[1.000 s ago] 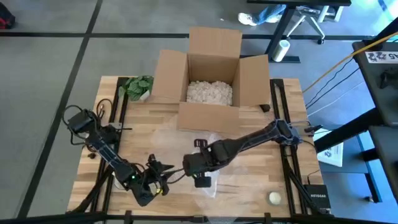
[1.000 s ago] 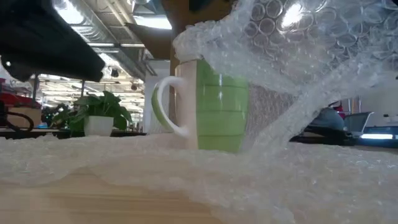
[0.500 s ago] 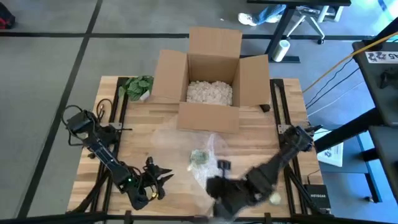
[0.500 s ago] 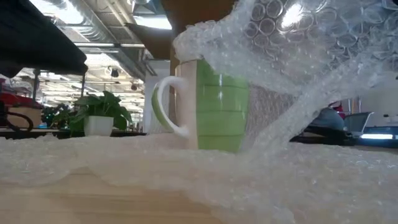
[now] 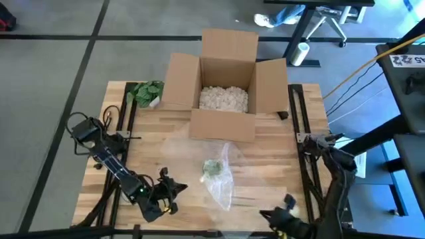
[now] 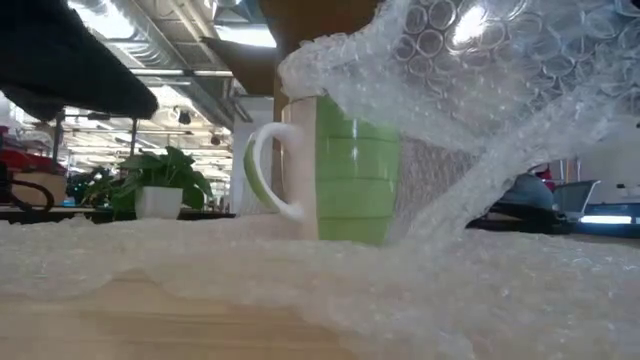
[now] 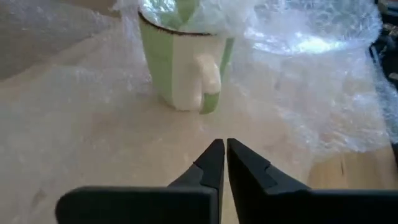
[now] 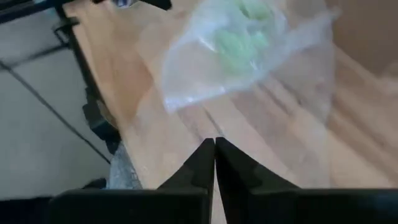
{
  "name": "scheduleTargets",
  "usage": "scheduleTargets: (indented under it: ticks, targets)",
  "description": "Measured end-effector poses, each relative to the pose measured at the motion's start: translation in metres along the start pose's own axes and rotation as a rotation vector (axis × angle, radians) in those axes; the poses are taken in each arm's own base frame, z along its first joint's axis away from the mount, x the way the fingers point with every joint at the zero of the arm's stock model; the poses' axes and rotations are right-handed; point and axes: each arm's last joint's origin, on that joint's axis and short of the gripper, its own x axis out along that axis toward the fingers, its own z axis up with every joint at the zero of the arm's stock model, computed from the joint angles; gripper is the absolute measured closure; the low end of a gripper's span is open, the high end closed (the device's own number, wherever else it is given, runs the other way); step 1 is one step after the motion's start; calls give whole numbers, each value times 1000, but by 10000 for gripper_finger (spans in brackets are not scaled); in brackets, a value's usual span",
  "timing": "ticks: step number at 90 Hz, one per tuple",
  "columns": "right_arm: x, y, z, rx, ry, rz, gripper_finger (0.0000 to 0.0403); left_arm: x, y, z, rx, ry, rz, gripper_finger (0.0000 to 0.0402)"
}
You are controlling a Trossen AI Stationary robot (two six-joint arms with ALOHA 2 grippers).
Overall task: Wrap mug
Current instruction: Wrap the green mug with the bubble wrap
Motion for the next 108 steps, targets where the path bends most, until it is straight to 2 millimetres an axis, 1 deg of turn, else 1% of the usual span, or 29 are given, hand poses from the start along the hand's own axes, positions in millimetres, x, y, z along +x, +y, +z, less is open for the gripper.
scheduleTargets:
  ticks: [5, 14, 20, 26, 34, 45, 51, 63, 78, 86, 95, 101, 108]
  targets:
    - [4, -6, -17, 40, -40, 14, 403, 2, 3, -4, -17, -15, -24, 401]
    - [11, -19, -42, 133, -129, 101, 403, 5, 13, -13, -54, -21, -78, 401]
    - [15, -28, -52, 177, -135, 144, 403, 4, 22, -19, -64, -33, -103, 401]
    - [21, -38, -57, 210, -127, 170, 403, 1, 32, -21, -96, -45, -132, 401]
    - [30, -52, -56, 209, -123, 195, 403, -6, 47, -21, -119, -67, -158, 401]
    - [39, -73, -47, 214, -128, 254, 403, -16, 67, -16, -124, -112, -193, 401]
    - [47, -86, -43, 202, -120, 279, 403, -19, 79, -14, -113, -118, -194, 401]
    - [65, -112, -36, 207, -90, 348, 403, -20, 100, -8, -90, -110, -214, 401]
    - [84, -138, -30, 204, -66, 410, 403, -19, 124, -3, 29, -110, -211, 401]
    - [91, -148, -27, 203, -64, 400, 403, -17, 134, -3, 142, -96, -160, 401]
    - [97, -156, -27, 192, -39, 386, 403, -16, 141, 0, 263, -87, -118, 401]
    - [99, -158, -27, 184, -16, 384, 403, -16, 143, 2, 296, -90, -102, 401]
    - [99, -159, -28, 165, -9, 383, 403, -14, 146, 5, 277, -97, -80, 401]
